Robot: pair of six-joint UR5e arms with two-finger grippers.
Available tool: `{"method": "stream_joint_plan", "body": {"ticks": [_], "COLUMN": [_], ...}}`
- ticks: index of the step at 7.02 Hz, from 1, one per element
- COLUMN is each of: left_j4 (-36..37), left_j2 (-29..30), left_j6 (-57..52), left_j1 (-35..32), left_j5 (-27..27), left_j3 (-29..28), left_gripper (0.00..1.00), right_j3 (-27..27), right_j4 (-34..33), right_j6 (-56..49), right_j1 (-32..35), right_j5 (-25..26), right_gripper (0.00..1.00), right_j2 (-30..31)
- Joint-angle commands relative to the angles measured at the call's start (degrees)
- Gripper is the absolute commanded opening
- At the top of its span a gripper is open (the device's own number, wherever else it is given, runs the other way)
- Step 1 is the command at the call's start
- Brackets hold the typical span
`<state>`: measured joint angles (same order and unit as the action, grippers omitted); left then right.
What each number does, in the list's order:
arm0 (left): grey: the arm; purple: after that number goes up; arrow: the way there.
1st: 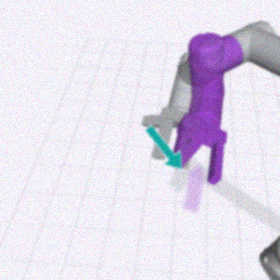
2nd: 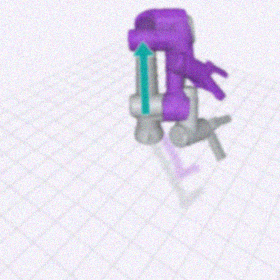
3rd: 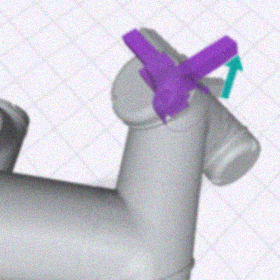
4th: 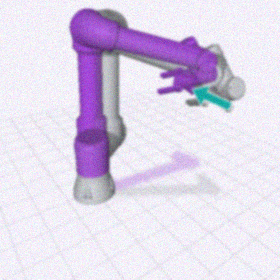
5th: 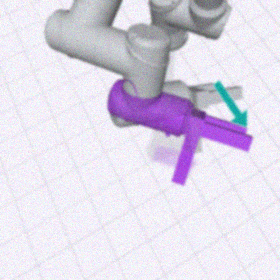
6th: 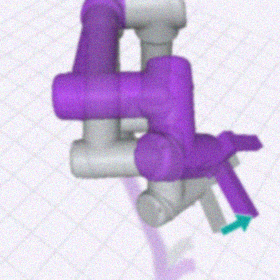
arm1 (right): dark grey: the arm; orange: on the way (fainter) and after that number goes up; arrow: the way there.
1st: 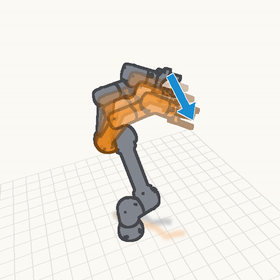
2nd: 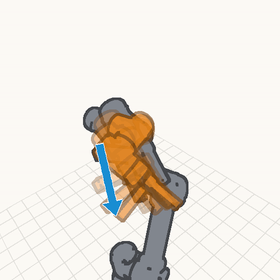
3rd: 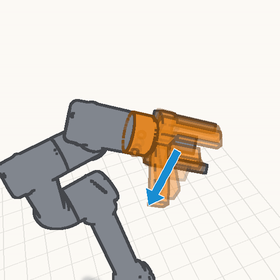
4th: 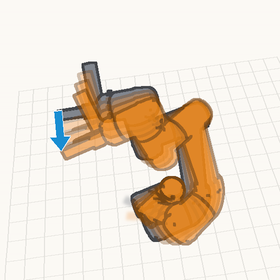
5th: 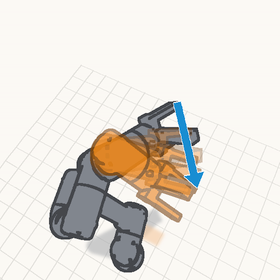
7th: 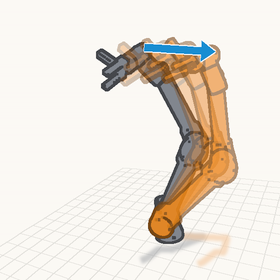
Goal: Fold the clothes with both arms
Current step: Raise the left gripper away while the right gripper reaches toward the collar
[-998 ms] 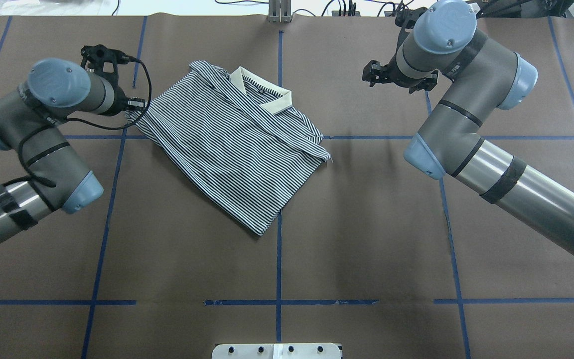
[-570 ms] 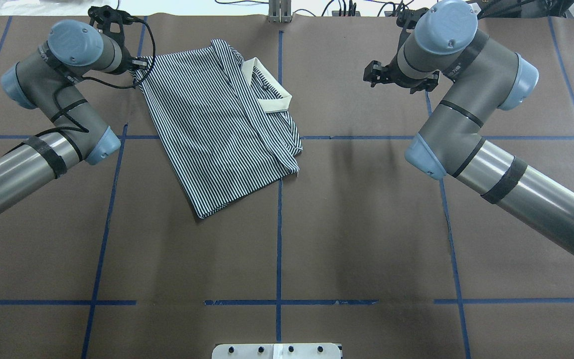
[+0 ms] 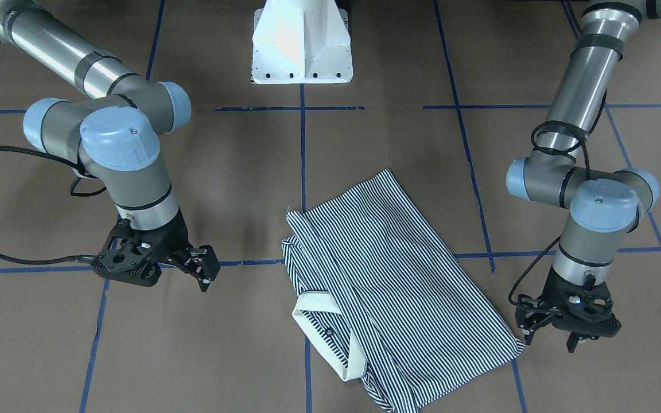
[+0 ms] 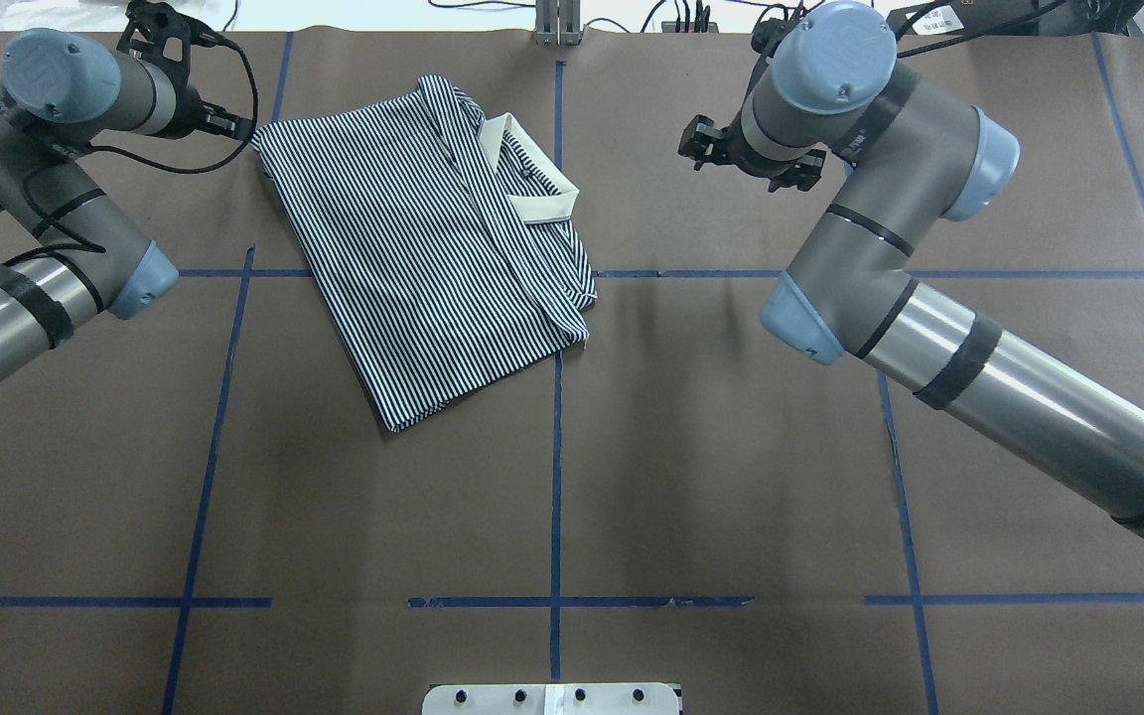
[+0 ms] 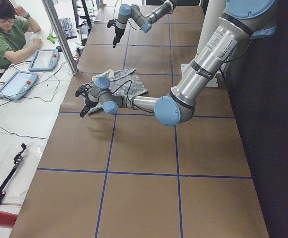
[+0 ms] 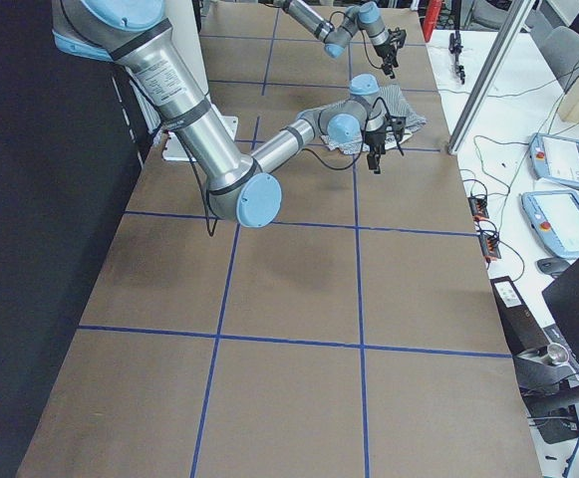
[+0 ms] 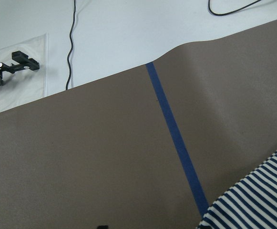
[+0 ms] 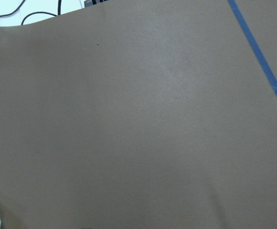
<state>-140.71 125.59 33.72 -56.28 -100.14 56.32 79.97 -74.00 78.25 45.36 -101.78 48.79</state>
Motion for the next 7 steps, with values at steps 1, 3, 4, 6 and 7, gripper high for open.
{"method": "stream_joint_plan", "body": {"ticks": [1,3,4,6,7], "left_j4": [-0.4,-0.4,-0.4,-0.4,-0.4], "left_j2": [-0.8,-0.8,-0.9,-0.9,-0.9], "left_j6": [-0.8,0.0,0.1,0.2,0.2], "left_j1": [-0.4,-0.4,-0.4,-0.4,-0.4], "left_j5": [-1.2,-1.2,-1.2,-1.2,-1.2], "left_j3": [1.5,1.5,1.5,1.5,1.5], "left_gripper": [1.0,1.0,1.0,1.0,1.0], "right_j3": [-14.6,-25.9,-28.4,-31.8,-31.8], "right_j4": [13.7,15.7,17.4,19.5,19.5], "right_j6": [13.5,18.4,20.0,21.1,21.1], "right_j1": [-3.9,-7.5,-9.0,-10.2,-10.5], "right_j5": [7.0,12.2,15.0,16.8,16.8], "right_gripper": [0.77,0.77,0.73,0.69,0.67], "right_j2": [-7.6,-16.8,-18.3,-19.3,-19.2]}}
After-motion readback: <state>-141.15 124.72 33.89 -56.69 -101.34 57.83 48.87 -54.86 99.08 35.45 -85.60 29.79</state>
